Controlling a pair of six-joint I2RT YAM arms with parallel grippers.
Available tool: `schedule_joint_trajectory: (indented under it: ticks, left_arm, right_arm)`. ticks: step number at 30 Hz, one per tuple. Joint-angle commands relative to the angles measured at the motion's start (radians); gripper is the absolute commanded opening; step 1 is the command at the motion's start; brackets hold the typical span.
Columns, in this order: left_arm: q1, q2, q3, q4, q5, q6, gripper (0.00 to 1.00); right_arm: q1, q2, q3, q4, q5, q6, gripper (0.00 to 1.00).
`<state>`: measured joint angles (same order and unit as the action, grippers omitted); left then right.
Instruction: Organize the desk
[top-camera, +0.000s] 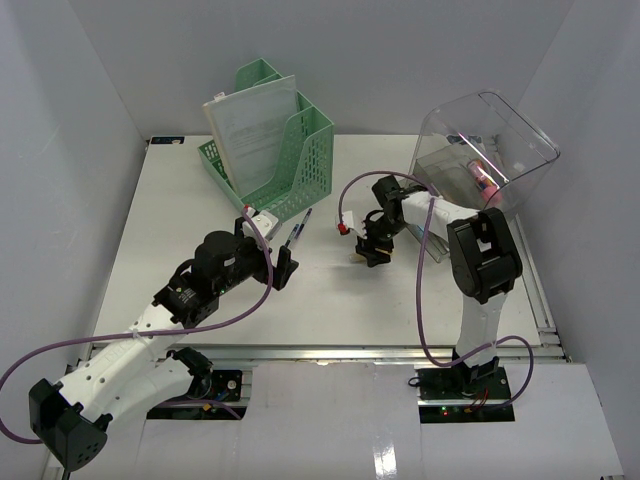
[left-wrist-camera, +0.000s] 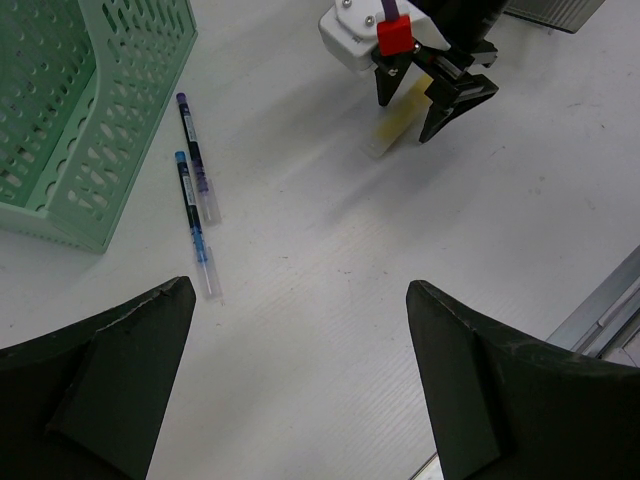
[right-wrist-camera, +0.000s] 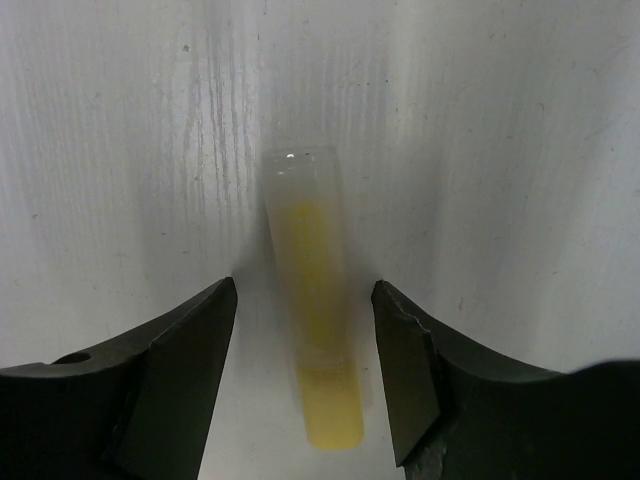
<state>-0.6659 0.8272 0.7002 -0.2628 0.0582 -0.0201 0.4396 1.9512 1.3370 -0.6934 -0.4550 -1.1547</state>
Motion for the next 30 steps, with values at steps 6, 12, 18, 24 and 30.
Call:
schedule_joint_trajectory:
  ticks: [6,12,18,24,30]
  left_arm:
    - [0.0,-0.015,-0.003,-0.004,-0.014,0.011,0.98]
    - [0.0,-0.011,-0.004,-0.006,-0.018,0.011,0.98]
    - [0.0,-0.009,-0.007,-0.006,-0.02,0.009,0.98]
    - [0.0,-0.002,-0.005,-0.006,-0.017,0.008,0.98]
    - [0.0,-0.002,-0.004,-0.007,-0.015,0.007,0.98]
  right_arm:
    - [0.011,-0.001,-0.009,0.032,0.045,0.049,0.32]
    - [0.011,-0.04,-0.034,0.037,0.023,0.068,0.13]
    - [0.011,-0.141,0.029,0.032,0.033,0.198,0.08]
    - [0.01,-0.242,0.132,0.095,0.281,0.474,0.08]
    - [0.008,-0.366,-0.04,0.349,0.657,0.641,0.14]
